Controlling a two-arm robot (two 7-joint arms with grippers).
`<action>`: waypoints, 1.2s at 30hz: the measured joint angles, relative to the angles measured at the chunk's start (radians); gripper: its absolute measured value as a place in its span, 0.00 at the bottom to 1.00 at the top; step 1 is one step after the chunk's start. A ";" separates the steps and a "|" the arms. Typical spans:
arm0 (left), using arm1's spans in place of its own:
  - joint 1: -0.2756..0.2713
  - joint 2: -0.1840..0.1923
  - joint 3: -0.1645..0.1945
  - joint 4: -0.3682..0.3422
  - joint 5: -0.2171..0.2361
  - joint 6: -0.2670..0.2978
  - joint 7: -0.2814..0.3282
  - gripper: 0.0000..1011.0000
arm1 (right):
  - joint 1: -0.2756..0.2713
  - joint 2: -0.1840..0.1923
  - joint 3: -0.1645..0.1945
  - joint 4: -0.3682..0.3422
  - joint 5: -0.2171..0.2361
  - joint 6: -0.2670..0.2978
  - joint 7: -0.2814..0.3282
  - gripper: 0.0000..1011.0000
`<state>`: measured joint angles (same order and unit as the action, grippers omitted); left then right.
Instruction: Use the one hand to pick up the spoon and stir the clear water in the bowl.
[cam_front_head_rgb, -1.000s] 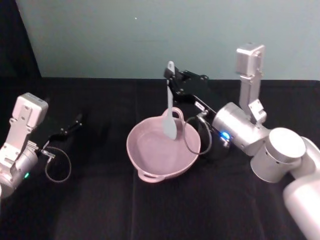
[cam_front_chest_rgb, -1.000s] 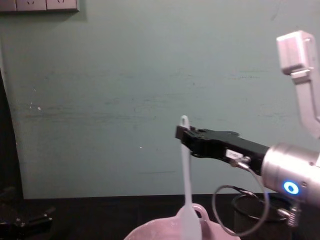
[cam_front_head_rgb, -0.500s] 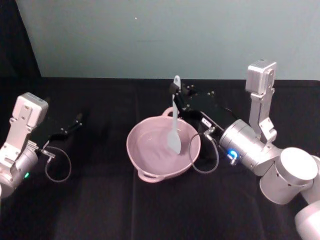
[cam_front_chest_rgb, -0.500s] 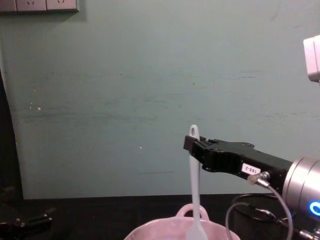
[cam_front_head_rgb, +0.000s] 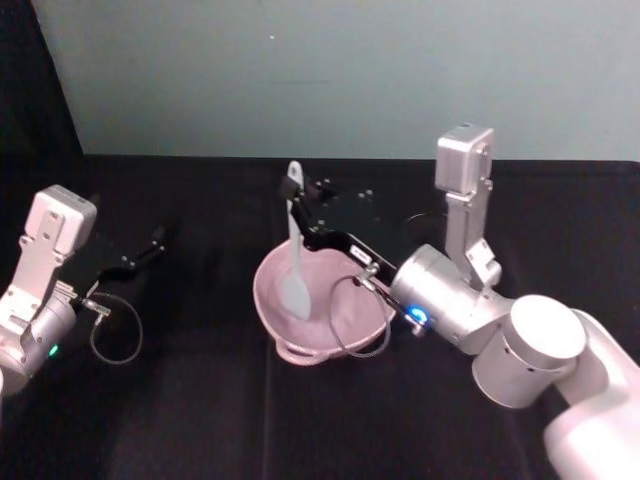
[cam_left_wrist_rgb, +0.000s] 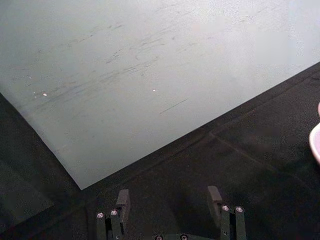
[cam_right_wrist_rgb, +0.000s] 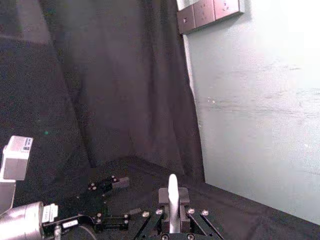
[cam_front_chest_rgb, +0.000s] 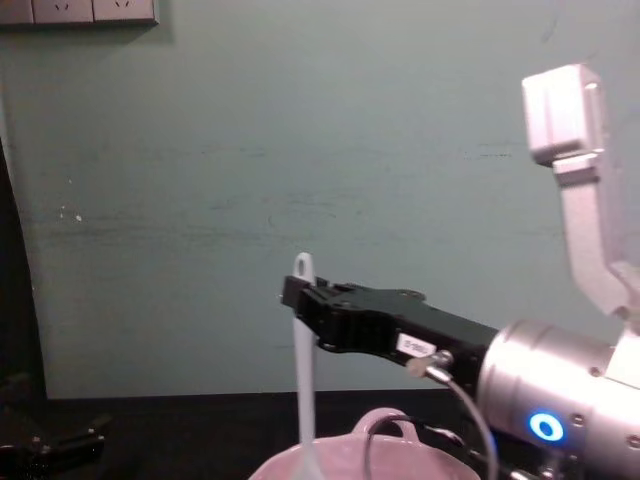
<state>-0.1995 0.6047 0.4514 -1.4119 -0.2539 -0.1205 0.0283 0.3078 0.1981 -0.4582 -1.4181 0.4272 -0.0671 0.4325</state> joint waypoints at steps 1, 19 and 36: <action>0.000 0.000 0.000 0.000 0.000 0.000 0.000 1.00 | 0.005 -0.004 -0.003 0.007 0.000 -0.002 0.001 0.11; 0.000 0.000 0.000 0.000 0.000 0.000 0.000 1.00 | 0.140 -0.056 0.002 0.196 -0.011 -0.039 0.017 0.11; 0.000 0.000 0.000 0.000 0.000 0.000 0.000 1.00 | 0.047 0.036 0.069 0.058 -0.032 0.011 -0.045 0.11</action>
<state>-0.1995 0.6047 0.4514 -1.4120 -0.2539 -0.1205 0.0283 0.3546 0.2346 -0.3888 -1.3601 0.3956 -0.0563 0.3878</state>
